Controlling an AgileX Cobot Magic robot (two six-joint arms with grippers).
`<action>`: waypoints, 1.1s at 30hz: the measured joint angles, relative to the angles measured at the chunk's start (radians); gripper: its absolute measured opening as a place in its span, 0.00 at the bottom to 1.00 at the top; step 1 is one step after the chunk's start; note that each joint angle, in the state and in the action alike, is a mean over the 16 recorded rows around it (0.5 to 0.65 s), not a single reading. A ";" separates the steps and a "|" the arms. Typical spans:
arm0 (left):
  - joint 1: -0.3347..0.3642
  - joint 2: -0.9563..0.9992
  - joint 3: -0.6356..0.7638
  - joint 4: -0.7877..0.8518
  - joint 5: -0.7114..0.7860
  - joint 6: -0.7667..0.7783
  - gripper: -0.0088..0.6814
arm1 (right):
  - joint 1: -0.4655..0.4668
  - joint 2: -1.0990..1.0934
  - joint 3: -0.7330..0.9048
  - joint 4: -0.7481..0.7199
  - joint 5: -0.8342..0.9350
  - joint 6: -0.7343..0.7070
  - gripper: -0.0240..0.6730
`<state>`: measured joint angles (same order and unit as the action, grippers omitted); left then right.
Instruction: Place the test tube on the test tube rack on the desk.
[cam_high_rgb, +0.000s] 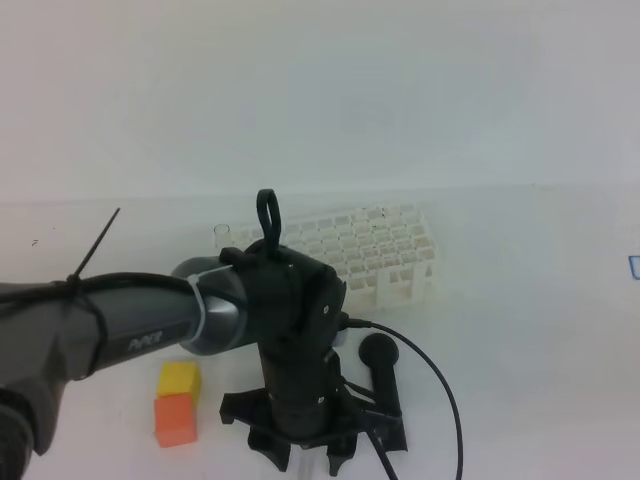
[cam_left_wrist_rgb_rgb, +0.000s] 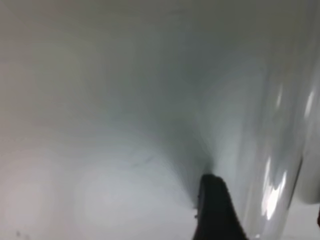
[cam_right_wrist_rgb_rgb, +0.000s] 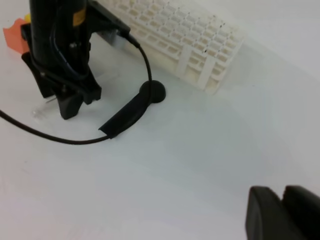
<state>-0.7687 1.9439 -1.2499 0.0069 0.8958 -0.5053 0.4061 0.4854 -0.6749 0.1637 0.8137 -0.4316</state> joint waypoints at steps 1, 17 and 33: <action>0.000 0.005 -0.001 0.001 0.002 0.000 0.60 | 0.000 0.000 0.000 0.000 -0.002 0.000 0.16; 0.000 0.035 -0.007 0.030 0.027 0.000 0.22 | 0.000 0.000 0.000 -0.003 -0.029 -0.001 0.16; 0.000 0.017 -0.004 0.046 0.012 0.056 0.17 | 0.000 0.000 0.000 -0.003 -0.028 -0.001 0.16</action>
<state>-0.7687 1.9611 -1.2539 0.0529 0.9080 -0.4495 0.4061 0.4854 -0.6749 0.1603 0.7860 -0.4322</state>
